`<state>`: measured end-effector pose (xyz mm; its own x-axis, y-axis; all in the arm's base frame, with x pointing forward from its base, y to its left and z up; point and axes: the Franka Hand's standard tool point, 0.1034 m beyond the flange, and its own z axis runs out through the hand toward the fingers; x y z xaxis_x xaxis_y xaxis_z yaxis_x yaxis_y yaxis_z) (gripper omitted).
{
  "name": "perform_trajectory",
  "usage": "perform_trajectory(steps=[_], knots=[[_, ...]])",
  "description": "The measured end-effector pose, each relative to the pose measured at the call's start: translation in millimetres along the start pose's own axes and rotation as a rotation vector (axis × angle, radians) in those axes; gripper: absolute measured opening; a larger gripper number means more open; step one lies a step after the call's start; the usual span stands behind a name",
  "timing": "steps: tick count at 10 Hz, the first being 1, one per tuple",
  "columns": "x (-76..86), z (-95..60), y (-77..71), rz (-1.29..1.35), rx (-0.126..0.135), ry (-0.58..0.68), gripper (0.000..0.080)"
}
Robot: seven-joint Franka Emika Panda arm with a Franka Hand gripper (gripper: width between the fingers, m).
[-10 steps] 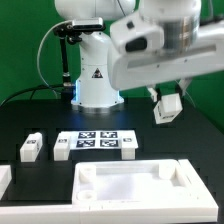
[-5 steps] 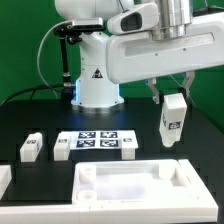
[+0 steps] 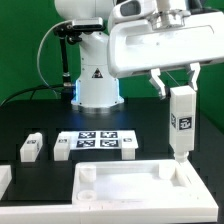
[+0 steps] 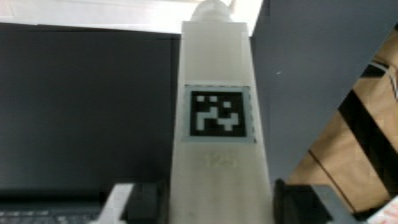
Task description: Assemble desk
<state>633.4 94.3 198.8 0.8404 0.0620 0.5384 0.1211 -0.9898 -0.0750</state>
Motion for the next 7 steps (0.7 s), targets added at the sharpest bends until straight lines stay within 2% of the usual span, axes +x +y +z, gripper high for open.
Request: perform_trajectory(steps=[2,4,7], knots=[[-3.5,3.4,-0.9,-0.005,0.0,0.006,0.0284],[-14.5,21.3,-3.4,-0.016,-0.006,0.009,0.0284],[-22.5,32.2,0.1,-0.013,-0.01,-0.009,0.0284]])
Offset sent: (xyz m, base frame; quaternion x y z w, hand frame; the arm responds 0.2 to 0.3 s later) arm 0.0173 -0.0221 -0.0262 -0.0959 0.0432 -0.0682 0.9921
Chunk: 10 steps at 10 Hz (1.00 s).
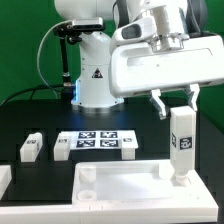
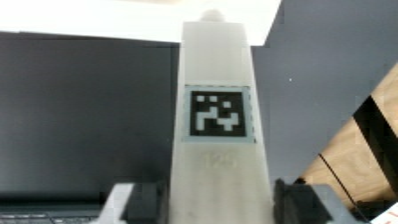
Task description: Assemble desk
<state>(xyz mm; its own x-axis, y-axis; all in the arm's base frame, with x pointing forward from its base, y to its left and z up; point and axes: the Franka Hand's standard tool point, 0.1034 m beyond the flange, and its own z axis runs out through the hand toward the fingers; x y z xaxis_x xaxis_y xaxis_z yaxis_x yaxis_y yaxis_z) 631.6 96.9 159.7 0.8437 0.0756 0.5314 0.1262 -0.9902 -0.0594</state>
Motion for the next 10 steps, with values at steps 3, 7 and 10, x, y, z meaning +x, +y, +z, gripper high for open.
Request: perform_trajectory(steps=[3,7,10], knots=[[-10.9,10.1,0.0,-0.001,0.002,-0.021,0.0284],[-15.2,15.6,-1.3,-0.006,0.004,-0.022,0.0284],[-21.4,22.1,-0.5,-0.004,0.004,-0.028,0.0284]])
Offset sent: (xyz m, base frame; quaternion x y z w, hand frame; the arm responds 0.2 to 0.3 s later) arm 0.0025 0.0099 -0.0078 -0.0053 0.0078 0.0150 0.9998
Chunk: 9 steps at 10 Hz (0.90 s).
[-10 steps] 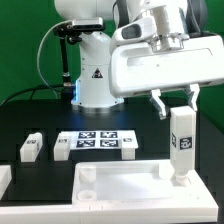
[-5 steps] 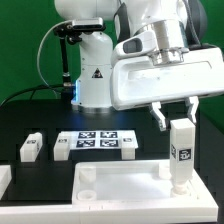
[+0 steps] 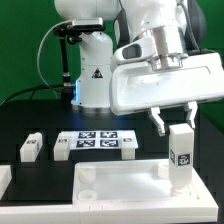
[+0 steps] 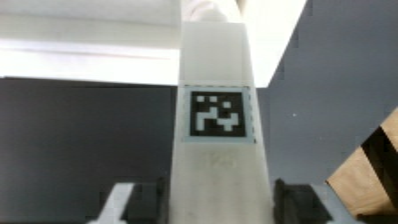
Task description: Assemble desk
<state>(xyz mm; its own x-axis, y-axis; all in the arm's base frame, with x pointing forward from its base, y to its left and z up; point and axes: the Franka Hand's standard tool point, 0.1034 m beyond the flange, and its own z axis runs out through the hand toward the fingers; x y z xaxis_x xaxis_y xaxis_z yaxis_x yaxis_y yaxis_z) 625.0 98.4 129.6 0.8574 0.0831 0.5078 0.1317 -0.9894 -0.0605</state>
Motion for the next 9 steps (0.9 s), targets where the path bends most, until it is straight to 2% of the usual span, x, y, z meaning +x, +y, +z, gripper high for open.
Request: perform_trajectory(steps=[2,4,6,7,8,9], knots=[[-5.4,5.5,-3.7,-0.003,0.003,0.0,0.0284],[-4.2,8.1,-9.2,0.012,0.001,0.062,0.0284],[-2.9,9.1,-10.5,0.034,-0.018,0.123,0.0284],[-2.9,9.2,-9.5,0.027,-0.02,0.122,0.0356],[-2.9,9.2,-9.5,0.027,-0.02,0.122,0.0356],[-2.9,9.2,-9.6,0.027,-0.02,0.122,0.0539]])
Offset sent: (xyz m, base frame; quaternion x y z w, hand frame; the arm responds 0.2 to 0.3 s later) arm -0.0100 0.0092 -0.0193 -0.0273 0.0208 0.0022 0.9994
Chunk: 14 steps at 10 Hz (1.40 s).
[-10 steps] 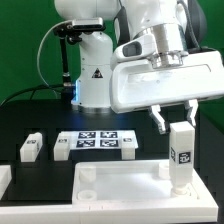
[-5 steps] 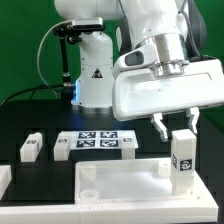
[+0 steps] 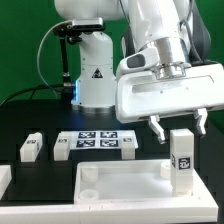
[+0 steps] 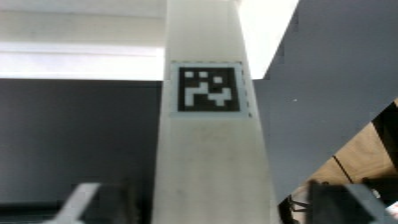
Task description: Assemble desk
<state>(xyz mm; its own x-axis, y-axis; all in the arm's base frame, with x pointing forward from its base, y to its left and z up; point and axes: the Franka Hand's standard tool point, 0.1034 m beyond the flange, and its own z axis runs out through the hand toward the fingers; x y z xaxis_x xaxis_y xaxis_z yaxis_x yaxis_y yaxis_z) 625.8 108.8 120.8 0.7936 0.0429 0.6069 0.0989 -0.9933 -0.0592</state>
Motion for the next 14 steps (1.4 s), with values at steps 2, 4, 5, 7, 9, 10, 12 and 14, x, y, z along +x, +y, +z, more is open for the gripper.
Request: perform_trajectory(steps=[2,4,5,7,9,10,12,14], knots=[[0.0,0.0,0.0,0.0,0.0,0.0,0.0626],[0.0,0.0,0.1,0.0,0.0,0.0,0.0642],[0.0,0.0,0.0,0.0,0.0,0.0,0.0648],[0.7,1.1,1.5,0.002,0.0,-0.017,0.0649],[16.1,3.2,4.9,0.018,0.005,-0.067,0.0649],[15.8,5.4,7.1,0.021,0.003,-0.068,0.0649],[6.9,14.2,7.7,0.04,0.02,-0.224,0.0649],[7.6,18.8,9.9,0.057,0.033,-0.348,0.0649]])
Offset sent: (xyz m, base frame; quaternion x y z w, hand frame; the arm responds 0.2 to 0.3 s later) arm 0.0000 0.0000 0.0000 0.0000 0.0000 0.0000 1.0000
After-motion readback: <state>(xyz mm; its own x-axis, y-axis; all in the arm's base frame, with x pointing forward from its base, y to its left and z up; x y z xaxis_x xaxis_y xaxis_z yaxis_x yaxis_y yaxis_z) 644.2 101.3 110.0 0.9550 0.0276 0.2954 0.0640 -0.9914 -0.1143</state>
